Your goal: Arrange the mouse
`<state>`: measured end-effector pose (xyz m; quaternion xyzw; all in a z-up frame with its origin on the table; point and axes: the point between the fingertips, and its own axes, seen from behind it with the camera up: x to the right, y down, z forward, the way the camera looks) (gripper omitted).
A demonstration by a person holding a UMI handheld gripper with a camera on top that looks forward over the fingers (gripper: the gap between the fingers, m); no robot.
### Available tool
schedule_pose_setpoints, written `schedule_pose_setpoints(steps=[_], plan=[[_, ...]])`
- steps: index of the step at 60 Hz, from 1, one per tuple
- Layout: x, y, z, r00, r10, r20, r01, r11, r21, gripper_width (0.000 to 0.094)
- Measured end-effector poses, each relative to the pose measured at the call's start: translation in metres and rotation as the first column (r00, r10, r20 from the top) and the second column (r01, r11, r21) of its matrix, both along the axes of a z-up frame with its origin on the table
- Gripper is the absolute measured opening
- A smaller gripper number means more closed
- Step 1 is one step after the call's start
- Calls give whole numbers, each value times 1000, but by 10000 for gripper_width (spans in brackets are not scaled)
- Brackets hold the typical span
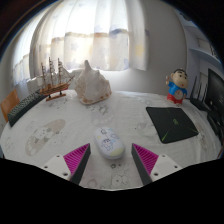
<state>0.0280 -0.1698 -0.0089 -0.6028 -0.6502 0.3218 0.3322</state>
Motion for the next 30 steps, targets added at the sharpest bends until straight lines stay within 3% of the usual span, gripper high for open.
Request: schedule_pose_setpoints(steps=[26,30], plan=[[-53,17,-7,1000,-17,12,17,1000,-16,849],[-53,15,-7,1000,-19,12,19,1000,-24,790]])
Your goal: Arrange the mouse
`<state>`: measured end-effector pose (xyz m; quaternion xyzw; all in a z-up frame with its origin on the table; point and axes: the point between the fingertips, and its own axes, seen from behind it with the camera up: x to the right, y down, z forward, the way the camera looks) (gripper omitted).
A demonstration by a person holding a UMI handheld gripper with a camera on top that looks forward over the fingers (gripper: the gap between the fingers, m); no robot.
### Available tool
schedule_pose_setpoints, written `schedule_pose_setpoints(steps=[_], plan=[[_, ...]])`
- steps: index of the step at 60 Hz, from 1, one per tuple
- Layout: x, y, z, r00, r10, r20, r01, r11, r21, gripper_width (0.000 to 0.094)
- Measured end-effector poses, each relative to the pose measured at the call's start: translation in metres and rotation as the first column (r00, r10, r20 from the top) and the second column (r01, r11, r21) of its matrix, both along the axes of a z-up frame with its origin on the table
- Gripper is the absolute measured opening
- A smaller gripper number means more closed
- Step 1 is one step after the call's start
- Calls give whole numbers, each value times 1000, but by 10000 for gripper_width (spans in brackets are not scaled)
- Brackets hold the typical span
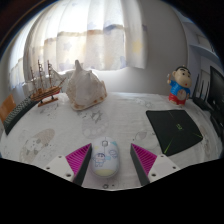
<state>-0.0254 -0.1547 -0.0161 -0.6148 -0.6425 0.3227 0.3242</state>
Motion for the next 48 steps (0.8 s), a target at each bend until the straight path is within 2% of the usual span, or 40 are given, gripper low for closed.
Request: schedule_pose_setpoints(steps=[2,5,11,17,22,27,30,38,43,48], plan=[[1,-3,0,1000,10,-1,-10,1000,1,692],[1,-6,-1,1000,17,-5,-17,1000,11,494],[1,-5,1,1000,20,-13,-20,999,49,464],[0,-4,7,1000,20,-2,-20,999,30,445],[-6,10,33,1000,9,-20,-8,999,33,437],[-19,27,73,998,2,-56,-2,1000,-7,436],[-30,45,98,997,-2,-82,1,1000,-17,436],[-68,125,143,987,-41,-155,47,998,39,436],[-88,182,137,986,-73,-148,85,993,77,433],[-100,227,106,990,-101,-103,110,990,89,427]])
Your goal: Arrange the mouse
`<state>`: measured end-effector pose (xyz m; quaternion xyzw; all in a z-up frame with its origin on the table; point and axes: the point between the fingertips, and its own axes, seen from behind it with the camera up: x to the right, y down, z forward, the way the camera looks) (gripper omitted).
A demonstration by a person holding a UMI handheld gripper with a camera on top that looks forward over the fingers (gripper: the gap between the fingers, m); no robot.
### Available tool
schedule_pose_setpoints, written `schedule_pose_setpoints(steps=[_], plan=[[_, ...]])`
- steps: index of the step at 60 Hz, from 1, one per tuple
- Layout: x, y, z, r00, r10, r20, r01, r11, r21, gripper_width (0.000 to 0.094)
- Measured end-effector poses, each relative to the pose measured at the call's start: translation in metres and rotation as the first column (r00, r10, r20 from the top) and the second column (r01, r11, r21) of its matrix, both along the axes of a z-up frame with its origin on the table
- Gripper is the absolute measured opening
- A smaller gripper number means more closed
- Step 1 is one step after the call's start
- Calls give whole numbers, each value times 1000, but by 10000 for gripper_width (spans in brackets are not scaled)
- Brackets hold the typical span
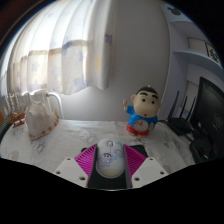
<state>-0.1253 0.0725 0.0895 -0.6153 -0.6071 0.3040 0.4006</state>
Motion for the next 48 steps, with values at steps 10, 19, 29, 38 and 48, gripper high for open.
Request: schedule_pose_setpoints(steps=[10,19,29,38,48], plan=[[-4,35,-75,996,18,83,-17,1000,-14,422],[4,37,-106,989,48,139,-36,996,-82,530],[25,43,-71,984,18,175,-1,996,-92,844],[77,33,4,982,47,184,-29,994,-101,840],[160,31,52,973,41,226,-25,997,-74,841]])
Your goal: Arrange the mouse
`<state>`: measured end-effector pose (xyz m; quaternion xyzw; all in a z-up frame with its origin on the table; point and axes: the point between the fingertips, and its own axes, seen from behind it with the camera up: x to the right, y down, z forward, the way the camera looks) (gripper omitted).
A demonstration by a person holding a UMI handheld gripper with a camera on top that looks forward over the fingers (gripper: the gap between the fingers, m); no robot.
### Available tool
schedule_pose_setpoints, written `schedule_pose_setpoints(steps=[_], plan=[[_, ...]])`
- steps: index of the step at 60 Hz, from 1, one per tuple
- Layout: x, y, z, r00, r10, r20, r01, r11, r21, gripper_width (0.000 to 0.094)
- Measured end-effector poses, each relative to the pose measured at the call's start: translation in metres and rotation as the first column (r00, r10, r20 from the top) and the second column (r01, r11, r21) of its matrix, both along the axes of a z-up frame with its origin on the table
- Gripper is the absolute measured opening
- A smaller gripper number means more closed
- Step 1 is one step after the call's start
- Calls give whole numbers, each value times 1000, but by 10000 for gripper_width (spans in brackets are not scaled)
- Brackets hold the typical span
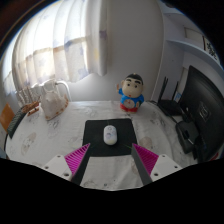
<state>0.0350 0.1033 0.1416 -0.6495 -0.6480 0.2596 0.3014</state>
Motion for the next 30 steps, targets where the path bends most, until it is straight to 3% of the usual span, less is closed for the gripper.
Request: schedule_pose_setpoints(steps=[13,30], plan=[[73,-12,9,999,-33,41,33,999,-8,844],[81,-22,12,999,-33,33,34,999,-14,841]])
